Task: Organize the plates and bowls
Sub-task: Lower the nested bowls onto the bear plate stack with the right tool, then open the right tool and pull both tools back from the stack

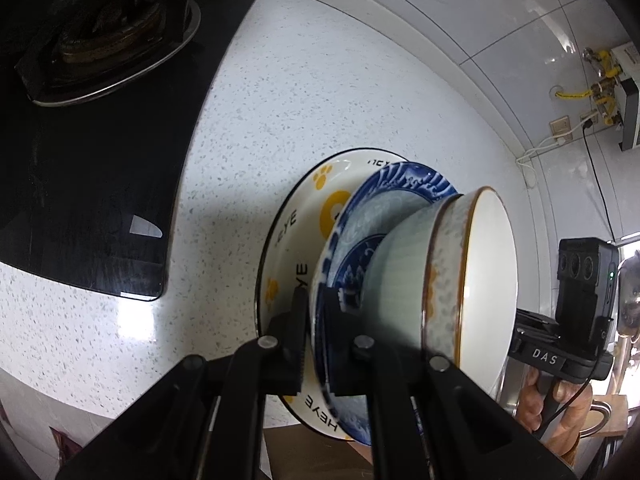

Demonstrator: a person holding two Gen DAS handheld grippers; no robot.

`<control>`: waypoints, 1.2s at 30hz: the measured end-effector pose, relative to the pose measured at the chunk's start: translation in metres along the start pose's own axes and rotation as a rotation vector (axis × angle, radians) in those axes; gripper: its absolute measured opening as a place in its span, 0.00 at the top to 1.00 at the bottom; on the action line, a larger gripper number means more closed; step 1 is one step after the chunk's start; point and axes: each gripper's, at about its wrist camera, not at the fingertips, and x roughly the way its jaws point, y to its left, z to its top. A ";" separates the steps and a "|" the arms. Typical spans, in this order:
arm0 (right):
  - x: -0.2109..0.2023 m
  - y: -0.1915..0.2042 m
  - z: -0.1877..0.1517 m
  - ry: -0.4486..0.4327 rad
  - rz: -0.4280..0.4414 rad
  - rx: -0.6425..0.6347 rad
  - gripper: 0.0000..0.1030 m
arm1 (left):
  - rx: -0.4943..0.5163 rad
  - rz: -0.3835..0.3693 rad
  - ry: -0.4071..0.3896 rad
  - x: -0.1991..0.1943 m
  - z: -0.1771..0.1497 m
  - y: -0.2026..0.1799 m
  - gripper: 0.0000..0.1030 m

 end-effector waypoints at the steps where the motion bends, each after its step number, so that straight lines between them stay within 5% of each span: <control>1: -0.001 0.000 -0.001 -0.002 -0.004 0.000 0.90 | -0.002 -0.003 0.001 0.000 0.000 0.000 0.93; 18: -0.012 0.004 -0.014 -0.061 -0.093 0.039 0.90 | 0.047 -0.016 0.010 0.000 0.008 0.000 0.92; 28: -0.018 0.015 -0.019 -0.138 -0.226 0.088 0.90 | 0.106 0.014 -0.042 -0.012 0.006 -0.004 0.91; 31: -0.021 0.019 -0.023 -0.159 -0.250 0.078 0.90 | 0.116 0.019 -0.085 -0.021 0.003 -0.005 0.73; 36: -0.029 0.029 -0.025 -0.217 -0.307 0.038 0.82 | 0.145 0.051 -0.187 -0.040 -0.007 -0.014 0.61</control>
